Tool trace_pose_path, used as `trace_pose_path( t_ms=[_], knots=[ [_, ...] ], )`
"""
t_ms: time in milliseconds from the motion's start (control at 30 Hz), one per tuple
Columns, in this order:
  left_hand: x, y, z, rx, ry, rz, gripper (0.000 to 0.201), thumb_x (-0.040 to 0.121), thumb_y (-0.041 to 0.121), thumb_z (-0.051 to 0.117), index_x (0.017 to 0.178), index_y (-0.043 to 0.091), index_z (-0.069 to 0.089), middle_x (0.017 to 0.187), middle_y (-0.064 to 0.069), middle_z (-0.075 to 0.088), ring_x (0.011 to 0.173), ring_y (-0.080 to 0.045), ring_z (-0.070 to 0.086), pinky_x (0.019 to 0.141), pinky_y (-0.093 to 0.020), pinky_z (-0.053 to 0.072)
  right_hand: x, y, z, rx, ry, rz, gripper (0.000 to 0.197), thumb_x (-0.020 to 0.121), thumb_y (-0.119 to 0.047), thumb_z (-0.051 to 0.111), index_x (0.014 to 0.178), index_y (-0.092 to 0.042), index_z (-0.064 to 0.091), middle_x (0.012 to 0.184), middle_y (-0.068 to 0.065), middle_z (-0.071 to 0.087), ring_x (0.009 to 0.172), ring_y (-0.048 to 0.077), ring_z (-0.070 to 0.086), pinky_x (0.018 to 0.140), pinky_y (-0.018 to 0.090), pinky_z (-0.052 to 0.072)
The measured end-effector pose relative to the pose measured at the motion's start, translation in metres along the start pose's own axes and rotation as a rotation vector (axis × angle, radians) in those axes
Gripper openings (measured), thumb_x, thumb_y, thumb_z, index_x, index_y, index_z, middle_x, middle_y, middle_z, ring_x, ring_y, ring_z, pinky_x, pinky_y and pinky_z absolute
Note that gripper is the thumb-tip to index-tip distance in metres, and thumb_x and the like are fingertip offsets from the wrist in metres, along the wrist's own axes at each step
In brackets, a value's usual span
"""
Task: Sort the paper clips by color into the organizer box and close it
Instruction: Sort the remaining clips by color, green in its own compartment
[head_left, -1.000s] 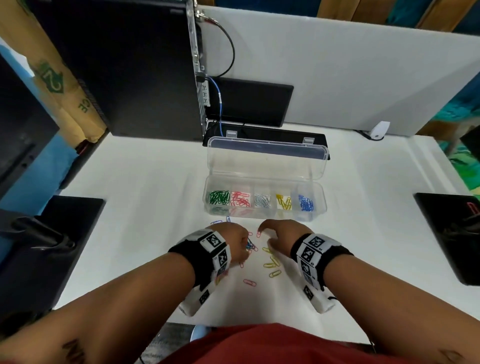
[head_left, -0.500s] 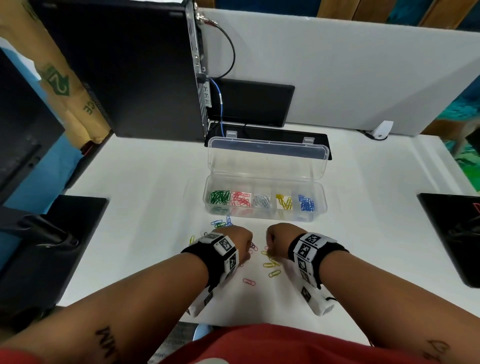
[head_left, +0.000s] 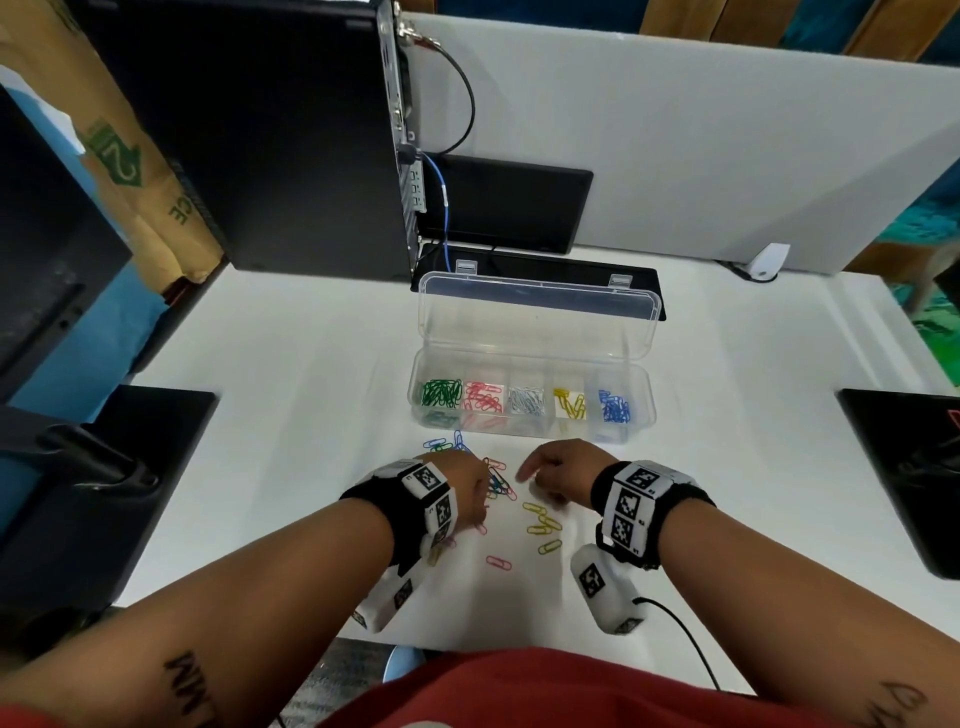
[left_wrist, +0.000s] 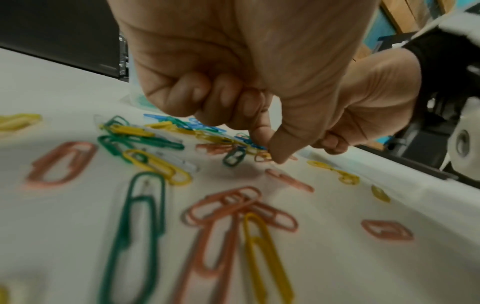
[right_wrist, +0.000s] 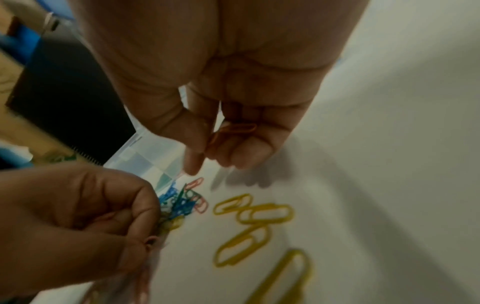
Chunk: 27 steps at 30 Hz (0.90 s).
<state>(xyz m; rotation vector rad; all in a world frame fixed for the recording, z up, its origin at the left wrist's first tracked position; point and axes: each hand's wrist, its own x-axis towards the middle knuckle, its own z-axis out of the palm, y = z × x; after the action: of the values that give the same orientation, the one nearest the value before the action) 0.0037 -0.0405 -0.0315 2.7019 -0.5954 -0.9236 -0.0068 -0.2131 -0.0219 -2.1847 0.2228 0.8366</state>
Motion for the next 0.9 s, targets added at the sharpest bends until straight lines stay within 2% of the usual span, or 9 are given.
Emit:
trace_pose_path(
  t_ms=[133, 267, 333, 433, 567, 633, 767, 833, 900],
  knots=[
    [-0.002, -0.011, -0.007, -0.229, 0.03, -0.062, 0.023, 0.078, 0.022, 0.064, 0.062, 0.023, 0.048, 0.079, 0.004, 0.06, 0.076, -0.014, 0.055, 0.074, -0.027, 0.048, 0.002, -0.007, 0.003, 0.081, -0.047, 0.082, 0.03, 0.082, 0.005, 0.043, 0.063, -0.01, 0.061, 0.063, 0.008, 0.058, 0.057, 0.018, 0.053, 0.069, 0.026, 0.05],
    [-0.006, -0.024, -0.019, -0.389, 0.007, -0.088, 0.02, 0.081, 0.019, 0.06, 0.066, 0.019, 0.046, 0.069, 0.003, 0.053, 0.068, -0.013, 0.049, 0.061, -0.023, 0.04, 0.008, -0.01, 0.005, -0.004, -0.054, 0.073, 0.026, 0.083, -0.002, 0.048, 0.063, -0.014, 0.057, 0.064, 0.005, 0.056, 0.057, 0.016, 0.05, 0.061, 0.025, 0.044],
    [-0.009, -0.031, -0.022, -0.551, -0.018, -0.116, 0.024, 0.079, 0.012, 0.062, 0.063, 0.02, 0.045, 0.066, 0.001, 0.059, 0.064, -0.015, 0.053, 0.06, -0.023, 0.043, 0.012, -0.01, 0.008, -0.18, -0.032, 0.014, 0.022, 0.083, -0.012, 0.056, 0.063, -0.02, 0.053, 0.07, -0.001, 0.055, 0.066, 0.014, 0.05, 0.065, 0.025, 0.042],
    [-0.013, -0.037, -0.026, -0.782, -0.045, -0.145, 0.027, 0.083, -0.001, 0.056, 0.065, 0.016, 0.044, 0.059, -0.001, 0.06, 0.052, -0.011, 0.052, 0.053, -0.023, 0.039, 0.016, -0.013, 0.015, -0.408, 0.015, -0.031, 0.013, 0.079, -0.027, 0.067, 0.079, -0.023, 0.055, 0.086, -0.006, 0.054, 0.084, 0.013, 0.051, 0.075, 0.024, 0.041],
    [-0.017, -0.04, -0.029, -0.955, -0.057, -0.271, 0.029, 0.086, -0.009, 0.037, 0.075, 0.015, 0.047, 0.06, -0.005, 0.05, 0.033, -0.005, 0.043, 0.041, -0.017, 0.031, 0.017, -0.019, 0.022, -0.513, 0.069, -0.044, 0.017, 0.08, -0.02, 0.058, 0.066, -0.022, 0.048, 0.084, -0.001, 0.058, 0.086, 0.019, 0.058, 0.072, 0.026, 0.045],
    [-0.019, -0.043, -0.028, -0.996, -0.091, -0.297, 0.035, 0.084, -0.013, 0.03, 0.077, 0.015, 0.05, 0.06, -0.006, 0.046, 0.03, -0.005, 0.039, 0.036, -0.013, 0.027, 0.016, -0.024, 0.025, -0.54, 0.051, -0.022, 0.014, 0.079, -0.018, 0.056, 0.066, -0.021, 0.05, 0.084, 0.0, 0.06, 0.089, 0.02, 0.062, 0.073, 0.026, 0.049],
    [-0.022, -0.044, -0.024, -0.815, -0.184, -0.198, 0.033, 0.082, -0.01, 0.038, 0.076, 0.018, 0.054, 0.066, -0.002, 0.049, 0.05, -0.011, 0.037, 0.046, -0.021, 0.03, 0.012, -0.024, 0.027, -0.603, 0.025, -0.032, 0.004, 0.077, -0.02, 0.058, 0.075, -0.019, 0.054, 0.094, 0.004, 0.066, 0.094, 0.021, 0.063, 0.08, 0.03, 0.054],
    [-0.022, -0.039, -0.022, -0.565, -0.172, -0.105, 0.022, 0.083, 0.005, 0.054, 0.075, 0.025, 0.053, 0.075, 0.005, 0.057, 0.062, -0.009, 0.046, 0.054, -0.022, 0.038, 0.009, -0.022, 0.027, -0.617, 0.018, -0.054, 0.006, 0.077, -0.02, 0.059, 0.073, -0.019, 0.054, 0.091, 0.003, 0.066, 0.094, 0.022, 0.063, 0.079, 0.03, 0.052],
    [-0.021, -0.029, -0.02, -0.329, -0.132, -0.014, 0.014, 0.08, 0.016, 0.063, 0.077, 0.027, 0.054, 0.077, 0.013, 0.055, 0.068, -0.005, 0.048, 0.059, -0.02, 0.039, 0.006, -0.019, 0.023, -0.592, 0.017, -0.063, 0.014, 0.076, -0.019, 0.06, 0.065, -0.021, 0.051, 0.085, 0.001, 0.063, 0.093, 0.021, 0.063, 0.074, 0.027, 0.049]
  ],
)
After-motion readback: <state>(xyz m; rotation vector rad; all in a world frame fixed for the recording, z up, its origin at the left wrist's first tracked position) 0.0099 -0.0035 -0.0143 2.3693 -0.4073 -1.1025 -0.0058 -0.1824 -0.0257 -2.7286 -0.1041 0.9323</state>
